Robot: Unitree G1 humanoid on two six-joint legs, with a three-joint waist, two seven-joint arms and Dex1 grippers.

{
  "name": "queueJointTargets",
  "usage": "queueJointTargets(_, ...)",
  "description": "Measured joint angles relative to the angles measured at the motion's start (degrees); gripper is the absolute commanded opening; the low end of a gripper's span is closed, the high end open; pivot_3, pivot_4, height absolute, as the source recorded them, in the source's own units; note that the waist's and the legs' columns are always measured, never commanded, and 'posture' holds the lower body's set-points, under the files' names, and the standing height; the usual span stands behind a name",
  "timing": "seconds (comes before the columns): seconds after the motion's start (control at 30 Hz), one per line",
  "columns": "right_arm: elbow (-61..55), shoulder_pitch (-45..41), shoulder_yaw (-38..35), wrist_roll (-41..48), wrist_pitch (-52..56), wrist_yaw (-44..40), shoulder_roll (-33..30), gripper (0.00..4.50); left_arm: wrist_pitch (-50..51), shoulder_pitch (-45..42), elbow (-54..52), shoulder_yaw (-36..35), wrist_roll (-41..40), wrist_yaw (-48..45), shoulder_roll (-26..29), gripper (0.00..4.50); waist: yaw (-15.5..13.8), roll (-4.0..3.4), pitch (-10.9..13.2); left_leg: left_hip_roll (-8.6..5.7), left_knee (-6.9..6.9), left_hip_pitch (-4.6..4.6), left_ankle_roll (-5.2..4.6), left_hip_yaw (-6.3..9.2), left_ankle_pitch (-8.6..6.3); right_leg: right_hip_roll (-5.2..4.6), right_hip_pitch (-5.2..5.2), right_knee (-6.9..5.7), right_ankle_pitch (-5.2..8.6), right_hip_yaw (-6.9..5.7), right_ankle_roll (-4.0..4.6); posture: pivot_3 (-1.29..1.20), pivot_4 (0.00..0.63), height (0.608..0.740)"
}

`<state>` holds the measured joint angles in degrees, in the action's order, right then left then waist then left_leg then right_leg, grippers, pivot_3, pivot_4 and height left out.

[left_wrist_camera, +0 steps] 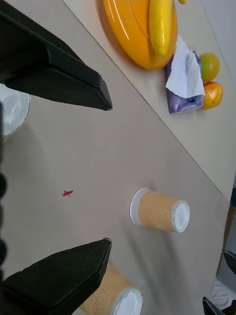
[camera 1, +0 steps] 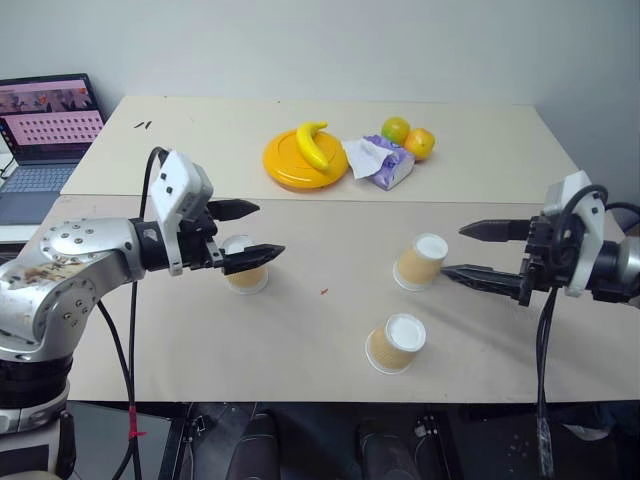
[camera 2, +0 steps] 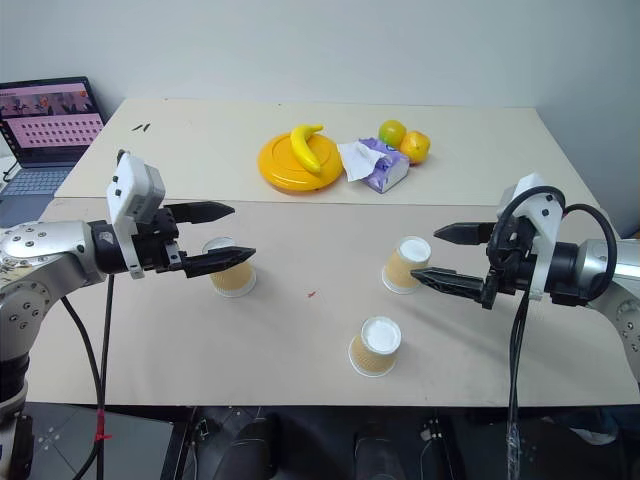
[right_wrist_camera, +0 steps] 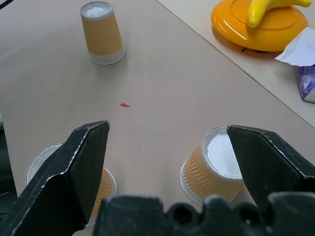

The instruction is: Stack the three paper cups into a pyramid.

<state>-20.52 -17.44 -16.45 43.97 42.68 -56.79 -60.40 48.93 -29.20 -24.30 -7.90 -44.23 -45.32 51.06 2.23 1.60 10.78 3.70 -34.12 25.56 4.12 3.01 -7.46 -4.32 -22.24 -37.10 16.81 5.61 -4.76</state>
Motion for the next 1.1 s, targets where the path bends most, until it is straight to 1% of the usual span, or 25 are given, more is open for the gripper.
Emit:
queueJointTargets(0.07,-0.04,0.11,-0.05,-0.05,-0.01,0.15,0.18,4.50,-0.01,-0.04,0.04,-0.04,0.00,0.29,-0.37,4.44,-0.01,0.00,0.00,0.00,0.00,0.00,0.00,0.00,0.00,0.00,0.00,0.00,0.00,0.00,0.00,0.00,0.150,0.732)
queueJointTargets(0.1,-0.60,0.98,-0.59,-0.37,-0.47,1.70,2.01,4.50,-0.34,-0.92,0.74,-0.76,0.04,2.10,-3.62,4.44,-0.19,0.02,-0.02,0.00,-0.03,-0.06,-0.01,0.02,0.00,0.00,0.10,-0.02,0.00,-0.02,-0.01,0.00,0.150,0.732)
queueJointTargets(0.13,-1.19,1.65,-0.50,-0.51,-0.63,2.73,3.52,4.50,-0.69,-1.65,1.36,-0.89,0.01,2.94,-5.56,4.44,-0.35,0.03,-0.02,0.01,-0.10,-0.02,-0.01,0.08,0.00,0.03,0.09,-0.04,0.00,-0.07,-0.01,0.00,0.150,0.732)
queueJointTargets(0.2,-3.11,3.79,-0.36,-0.46,-0.58,4.96,5.62,4.50,-0.97,-3.02,3.17,-0.77,-0.02,3.86,-7.67,4.44,-0.66,0.03,-0.01,0.00,-0.18,0.05,-0.01,0.09,0.00,0.04,0.04,-0.08,-0.01,-0.05,-0.02,0.00,0.150,0.732)
queueJointTargets(0.27,-5.30,5.12,-0.86,-0.20,0.25,6.83,5.75,4.50,-0.95,-5.03,4.79,-0.60,-0.02,3.87,-8.13,4.44,-0.92,0.03,-0.01,-0.01,-0.18,0.08,-0.01,0.09,0.00,0.03,0.04,-0.07,-0.02,-0.04,-0.02,0.00,0.150,0.732)
queueJointTargets(0.37,-10.18,7.95,-4.90,2.06,2.92,9.12,5.58,4.50,-0.19,-8.82,6.31,0.76,-0.72,2.49,-9.51,4.44,-1.35,0.03,-0.01,-0.02,-0.18,0.07,-0.02,0.09,-0.01,0.03,0.06,-0.07,-0.02,-0.06,-0.03,0.00,0.150,0.732)
queueJointTargets(0.53,-18.35,15.88,-12.03,8.55,8.38,11.60,5.20,4.50,-0.03,-12.14,10.18,4.69,-0.67,-0.36,-12.53,4.44,-1.66,0.03,-0.01,-0.01,-0.26,0.07,-0.02,0.13,-0.01,0.04,0.12,-0.09,-0.03,-0.08,-0.03,0.00,0.150,0.732)
queueJointTargets(0.7,-24.74,21.17,-14.41,13.54,9.89,14.80,6.05,4.50,-0.53,-15.65,13.27,8.78,1.53,-5.27,-12.87,4.44,-1.10,0.03,-0.02,-0.01,-0.28,0.04,-0.03,0.12,-0.01,0.04,0.13,-0.10,-0.04,-0.06,-0.04,0.00,0.150,0.732)
queueJointTargets(0.83,-26.40,22.83,-13.75,13.66,9.77,17.77,8.09,4.50,-2.32,-16.97,14.44,12.18,4.17,-10.09,-11.75,4.44,-1.13,0.04,-0.02,-0.01,-0.30,0.05,-0.02,0.12,-0.01,0.05,0.14,-0.10,-0.04,-0.06,-0.04,0.00,0.150,0.732)
queueJointTargets(0.87,-26.75,23.35,-12.14,12.91,9.00,18.87,9.49,4.50,-3.33,-18.24,14.83,14.50,6.37,-12.12,-10.42,4.44,-1.21,0.06,-0.03,-0.01,-0.30,0.06,-0.03,0.14,-0.01,0.06,0.13,-0.10,-0.04,-0.07,-0.04,0.00,0.150,0.732)
queueJointTargets(0.93,-27.50,24.55,-8.43,11.20,8.07,20.03,10.99,4.50,-4.21,-20.40,15.31,16.78,8.74,-14.11,-9.49,4.44,-1.25,0.06,-0.03,-0.02,-0.30,0.06,-0.03,0.13,-0.01,0.05,0.12,-0.10,-0.03,-0.06,-0.04,0.00,0.150,0.732)
queueJointTargets(1.1,-27.68,25.22,-1.86,6.44,5.15,21.85,13.87,4.50,-4.35,-24.97,16.38,17.51,10.64,-16.86,-9.47,4.44,-1.35,0.06,-0.03,-0.01,-0.39,0.13,-0.05,0.14,-0.03,0.05,0.11,-0.10,-0.03,-0.07,-0.05,0.00,0.150,0.732)
